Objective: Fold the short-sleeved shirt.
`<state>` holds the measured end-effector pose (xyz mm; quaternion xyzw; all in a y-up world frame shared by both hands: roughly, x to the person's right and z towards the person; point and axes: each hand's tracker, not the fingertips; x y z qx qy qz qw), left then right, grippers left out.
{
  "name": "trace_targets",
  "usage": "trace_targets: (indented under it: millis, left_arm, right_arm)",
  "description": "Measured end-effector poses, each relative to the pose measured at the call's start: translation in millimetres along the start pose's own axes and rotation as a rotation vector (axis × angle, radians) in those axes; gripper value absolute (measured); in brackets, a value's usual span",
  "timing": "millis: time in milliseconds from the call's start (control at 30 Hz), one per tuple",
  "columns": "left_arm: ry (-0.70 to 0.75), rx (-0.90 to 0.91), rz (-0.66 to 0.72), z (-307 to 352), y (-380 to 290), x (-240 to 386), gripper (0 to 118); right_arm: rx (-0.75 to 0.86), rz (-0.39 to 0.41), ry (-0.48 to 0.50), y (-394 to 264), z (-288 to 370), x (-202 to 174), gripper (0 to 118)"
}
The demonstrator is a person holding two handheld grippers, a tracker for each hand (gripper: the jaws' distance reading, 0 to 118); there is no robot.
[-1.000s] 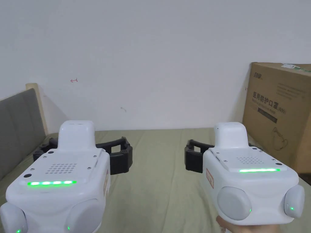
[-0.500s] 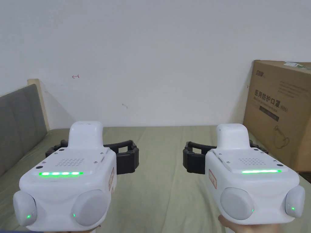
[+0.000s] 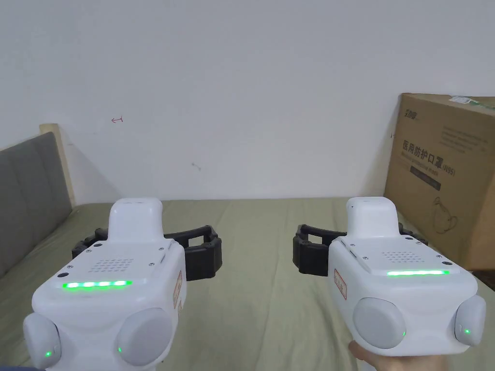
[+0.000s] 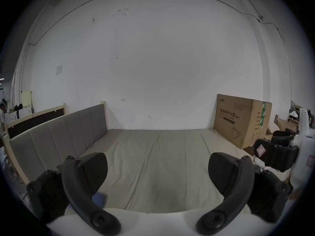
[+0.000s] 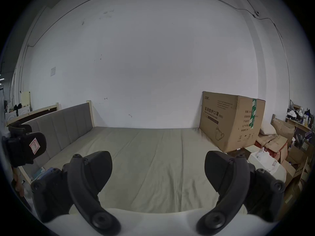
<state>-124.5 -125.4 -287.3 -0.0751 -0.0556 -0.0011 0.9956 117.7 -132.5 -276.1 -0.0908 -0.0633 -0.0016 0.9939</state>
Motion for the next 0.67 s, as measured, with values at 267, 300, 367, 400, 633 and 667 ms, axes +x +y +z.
trace_targets:
  millis: [267, 300, 367, 400, 633, 667]
  left_arm:
    - [-0.013, 0.01, -0.009, 0.4, -8.5, 2.1, 118]
    - [-0.013, 0.008, -0.036, 0.0, -9.8, 3.9, 118]
    - [-0.027, -0.001, -0.035, 0.5, -10.6, 4.3, 118]
    - [-0.033, -0.013, -0.03, 0.4, -10.0, 4.5, 118]
    - [0.015, 0.022, -0.032, -0.4, -10.0, 3.4, 118]
    - [0.007, 0.022, -0.037, 0.3, -10.1, 2.3, 118]
  right_arm:
    - [-0.004, 0.014, -0.006, -3.3, -0.9, -0.7, 110]
    - [-0.008, 0.014, -0.004, -4.2, -1.2, -1.0, 110]
    - [-0.011, 0.013, 0.001, -5.5, -1.7, -1.5, 110]
    - [-0.014, 0.014, 0.003, -5.9, -1.9, -2.0, 110]
    - [-0.016, 0.014, -0.001, -6.6, -4.2, -1.0, 110]
    - [-0.014, 0.011, -0.003, -6.9, -4.3, -0.3, 110]
